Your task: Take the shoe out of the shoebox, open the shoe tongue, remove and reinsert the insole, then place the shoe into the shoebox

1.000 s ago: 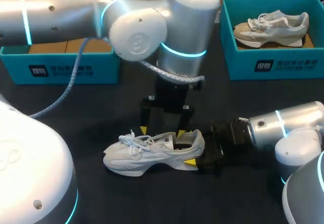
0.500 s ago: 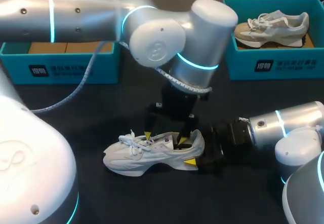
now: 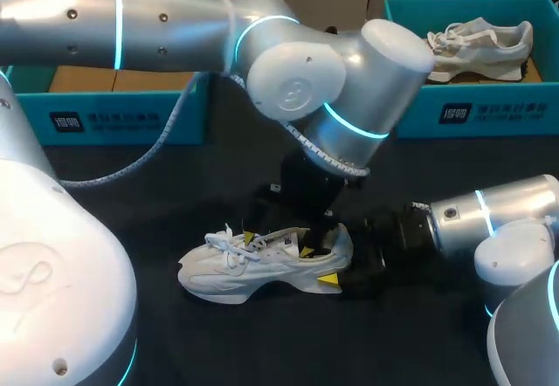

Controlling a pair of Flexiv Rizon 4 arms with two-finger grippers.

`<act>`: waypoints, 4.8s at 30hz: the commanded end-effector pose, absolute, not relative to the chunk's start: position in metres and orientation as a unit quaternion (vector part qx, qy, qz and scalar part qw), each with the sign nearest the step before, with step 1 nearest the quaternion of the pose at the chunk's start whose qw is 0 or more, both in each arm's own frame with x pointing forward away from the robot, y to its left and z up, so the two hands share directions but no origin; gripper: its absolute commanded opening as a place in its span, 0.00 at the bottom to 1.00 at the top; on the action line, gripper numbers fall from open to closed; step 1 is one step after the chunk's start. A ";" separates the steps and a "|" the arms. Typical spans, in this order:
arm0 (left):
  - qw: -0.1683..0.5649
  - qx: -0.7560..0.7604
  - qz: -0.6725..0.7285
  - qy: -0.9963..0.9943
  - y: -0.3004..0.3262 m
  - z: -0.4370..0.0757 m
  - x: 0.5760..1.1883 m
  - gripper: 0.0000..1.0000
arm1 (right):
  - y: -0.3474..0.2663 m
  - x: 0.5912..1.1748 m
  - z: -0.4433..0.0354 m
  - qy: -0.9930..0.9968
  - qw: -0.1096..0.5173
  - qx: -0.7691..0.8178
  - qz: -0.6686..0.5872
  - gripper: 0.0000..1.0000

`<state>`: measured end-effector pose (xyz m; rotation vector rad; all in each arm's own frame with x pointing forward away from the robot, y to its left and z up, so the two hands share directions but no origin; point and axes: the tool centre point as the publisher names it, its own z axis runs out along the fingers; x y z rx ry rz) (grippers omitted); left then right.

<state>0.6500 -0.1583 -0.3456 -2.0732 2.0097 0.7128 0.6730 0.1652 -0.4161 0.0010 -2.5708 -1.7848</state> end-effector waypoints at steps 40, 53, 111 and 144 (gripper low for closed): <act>-0.019 -0.679 0.126 0.723 -0.120 -0.303 0.646 0.00 | 0.165 0.673 -0.418 -0.823 0.006 0.000 -0.569 0.00; -0.172 -0.672 -0.001 0.720 -0.077 -0.299 0.655 0.00 | 0.165 0.673 -0.418 -0.823 0.006 0.000 -0.569 0.00; -0.135 -0.565 -0.038 0.813 -0.078 -0.223 0.669 0.05 | 0.165 0.673 -0.418 -0.823 0.006 0.000 -0.569 0.00; -0.124 -0.054 -0.043 0.990 -0.123 -0.209 0.664 0.00 | 0.165 0.673 -0.418 -0.823 0.006 0.000 -0.569 0.00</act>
